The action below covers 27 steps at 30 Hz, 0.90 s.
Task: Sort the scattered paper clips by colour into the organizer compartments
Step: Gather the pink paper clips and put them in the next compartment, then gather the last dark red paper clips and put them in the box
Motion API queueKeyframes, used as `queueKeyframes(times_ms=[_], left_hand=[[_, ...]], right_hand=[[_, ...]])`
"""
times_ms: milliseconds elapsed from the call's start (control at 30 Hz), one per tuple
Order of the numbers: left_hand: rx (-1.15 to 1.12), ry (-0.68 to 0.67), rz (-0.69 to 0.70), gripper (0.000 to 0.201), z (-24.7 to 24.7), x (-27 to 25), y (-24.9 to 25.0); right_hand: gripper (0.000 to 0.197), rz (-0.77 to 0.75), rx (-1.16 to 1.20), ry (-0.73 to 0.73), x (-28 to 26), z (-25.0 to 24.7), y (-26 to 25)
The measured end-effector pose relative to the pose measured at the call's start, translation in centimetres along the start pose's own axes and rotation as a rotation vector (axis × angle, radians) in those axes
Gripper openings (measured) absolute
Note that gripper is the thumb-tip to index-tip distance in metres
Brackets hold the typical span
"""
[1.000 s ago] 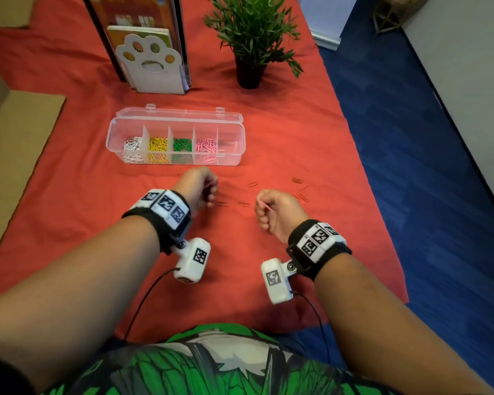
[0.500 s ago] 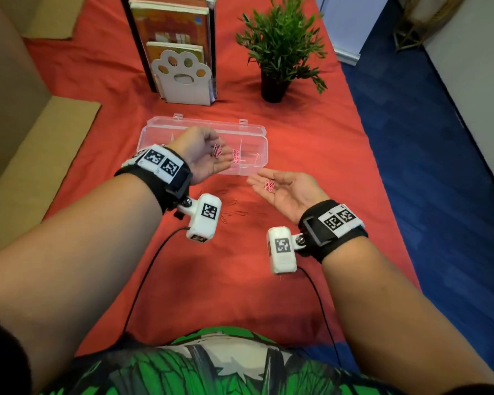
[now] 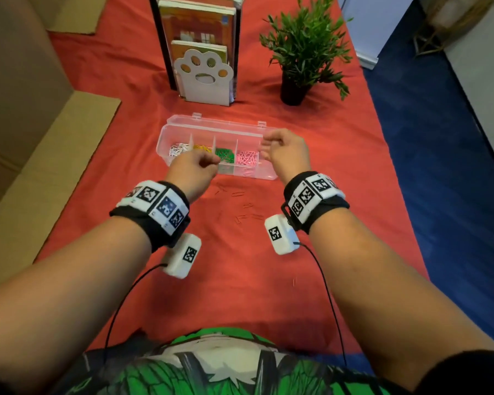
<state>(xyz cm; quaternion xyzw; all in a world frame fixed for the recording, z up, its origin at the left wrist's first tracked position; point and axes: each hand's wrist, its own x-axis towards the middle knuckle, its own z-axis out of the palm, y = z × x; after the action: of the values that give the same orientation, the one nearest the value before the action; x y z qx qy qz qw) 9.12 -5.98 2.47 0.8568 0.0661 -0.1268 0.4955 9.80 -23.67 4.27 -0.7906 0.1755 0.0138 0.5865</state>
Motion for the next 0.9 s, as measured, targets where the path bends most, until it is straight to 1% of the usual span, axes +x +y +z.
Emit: queueKeyframes(times_ms=[33, 100, 133, 167, 233, 300, 433, 500, 533, 633, 700, 767, 900], left_hand=[[0.112, -0.003, 0.033, 0.02, -0.5, -1.0, -0.9], [0.297, -0.01, 0.066, 0.02, -1.4, -2.6, -2.6], [0.375, -0.02, 0.068, 0.02, -1.7, -3.3, -3.3], [0.447, -0.039, 0.062, 0.02, -2.0, -3.9, -4.0], [0.543, -0.069, 0.05, 0.019, -2.4, -4.6, -5.4], [0.581, -0.098, 0.037, 0.019, -2.5, -5.1, -6.5], [0.603, -0.16, 0.042, 0.019, -1.7, -5.9, -7.8], [0.606, -0.184, 0.068, 0.022, -1.0, -6.1, -8.0], [0.614, -0.2, 0.09, 0.024, -0.7, -6.1, -8.0], [0.671, -0.249, 0.156, 0.028, 0.2, -6.1, -8.1], [0.699, -0.265, 0.178, 0.027, 0.6, -6.2, -8.2], [0.703, -0.264, 0.193, 0.025, 0.8, -6.3, -8.4], [0.707, -0.268, 0.206, 0.02, 1.1, -6.3, -8.9]], right_hand=[[0.034, -0.048, -0.119, -0.036, 0.2, 0.6, -0.5], [0.041, -0.095, -0.412, -0.112, 0.5, 1.4, -1.0], [0.043, -0.116, -0.491, -0.126, 0.5, 1.7, -1.1], [0.043, -0.147, -0.522, -0.123, 0.4, 1.8, -1.1], [0.038, -0.196, -0.512, -0.107, -0.2, 2.0, -0.7], [0.033, -0.213, -0.542, -0.153, -1.4, 2.1, 0.4], [0.025, -0.18, -0.804, -0.297, -4.0, 2.3, 4.7], [0.022, -0.172, -0.9, -0.304, -5.0, 2.7, 6.7], [0.023, -0.196, -0.932, -0.291, -5.4, 3.0, 7.4], [0.037, -0.331, -1.02, -0.289, -6.3, 3.9, 8.8], [0.036, -0.378, -1.066, -0.312, -6.7, 4.3, 9.2], [0.031, -0.397, -1.108, -0.312, -7.1, 4.5, 9.2], [0.034, -0.393, -1.149, -0.31, -8.0, 4.5, 9.3]])
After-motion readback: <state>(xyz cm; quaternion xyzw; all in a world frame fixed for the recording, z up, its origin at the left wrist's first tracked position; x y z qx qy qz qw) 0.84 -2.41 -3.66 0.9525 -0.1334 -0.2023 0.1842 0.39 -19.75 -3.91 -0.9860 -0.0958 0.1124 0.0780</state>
